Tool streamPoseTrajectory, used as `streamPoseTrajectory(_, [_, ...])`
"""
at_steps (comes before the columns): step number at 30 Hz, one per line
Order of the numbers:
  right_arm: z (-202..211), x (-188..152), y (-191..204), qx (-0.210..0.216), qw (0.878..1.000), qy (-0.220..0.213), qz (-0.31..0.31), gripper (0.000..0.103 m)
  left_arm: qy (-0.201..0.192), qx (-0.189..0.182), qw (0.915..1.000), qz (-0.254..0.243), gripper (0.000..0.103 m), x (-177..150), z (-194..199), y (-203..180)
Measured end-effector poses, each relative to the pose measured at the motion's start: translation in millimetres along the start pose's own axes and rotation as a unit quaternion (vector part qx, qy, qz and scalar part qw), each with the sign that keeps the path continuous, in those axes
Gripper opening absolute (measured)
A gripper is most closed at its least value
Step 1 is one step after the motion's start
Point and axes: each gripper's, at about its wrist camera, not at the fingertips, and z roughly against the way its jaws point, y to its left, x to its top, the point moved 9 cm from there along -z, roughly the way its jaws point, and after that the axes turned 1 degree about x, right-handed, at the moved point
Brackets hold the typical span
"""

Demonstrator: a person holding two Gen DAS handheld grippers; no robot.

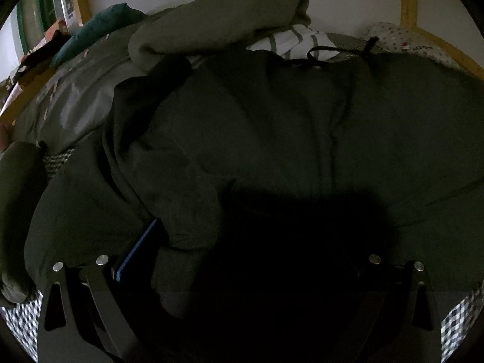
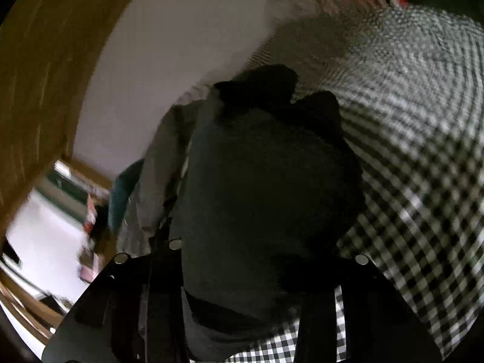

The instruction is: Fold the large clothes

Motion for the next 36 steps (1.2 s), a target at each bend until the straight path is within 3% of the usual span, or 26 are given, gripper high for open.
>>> streamPoseTrajectory(6, [0.1, -2.9, 63.5, -0.026, 0.991, -0.023, 0.132, 0.035, -0.005, 0.007, 1.0, -0.004, 0.099, -2.6, 1.8, 1.9])
streamPoseTrajectory(11, [-3.0, -22.0, 110.5, -0.062, 0.967, -0.031, 0.246, 0.035, 0.0, 0.01, 0.9999, -0.009, 0.097, -0.9, 4.3, 3.1])
streamPoseTrajectory(13, [-1.1, -21.8, 120.8, -0.061, 0.963, -0.033, 0.262, 0.035, -0.005, 0.002, 1.0, -0.004, 0.097, 2.3, 14.1, 4.9])
streamPoseTrajectory(16, [-0.3, -23.7, 122.6, -0.063, 0.96, -0.031, 0.271, 0.035, -0.058, 0.0, 0.9973, 0.044, 0.097, 12.7, 41.8, 16.6])
streamPoseTrajectory(17, [-0.2, -23.6, 122.5, -0.063, 0.96, -0.031, 0.271, 0.035, -0.046, -0.005, 0.9981, 0.041, 0.097, 13.1, 38.4, 12.8])
streamPoseTrajectory(19, [-1.7, -23.7, 124.2, -0.063, 0.96, -0.03, 0.273, 0.035, 0.019, -0.004, 0.9998, 0.004, 0.098, 2.2, 7.8, -2.8])
streamPoseTrajectory(26, [-6.1, -44.2, 148.9, -0.062, 0.95, -0.024, 0.307, 0.035, 0.011, 0.001, 0.9998, -0.016, 0.098, 3.1, 7.5, -1.6])
streamPoseTrajectory(29, [-6.3, -47.1, 162.0, -0.057, 0.944, -0.024, 0.323, 0.035, -0.036, 0.034, 0.9988, -0.005, 0.098, 5.5, 31.3, 22.9])
streamPoseTrajectory(33, [-9.3, -55.9, 173.7, -0.06, 0.938, -0.026, 0.341, 0.035, -0.035, 0.047, 0.9971, -0.05, 0.099, -4.3, 15.4, 25.5])
streamPoseTrajectory(36, [-12.7, -69.4, 186.2, -0.065, 0.927, -0.025, 0.369, 0.035, -0.017, 0.055, 0.9972, -0.049, 0.099, -5.9, 2.1, 18.0])
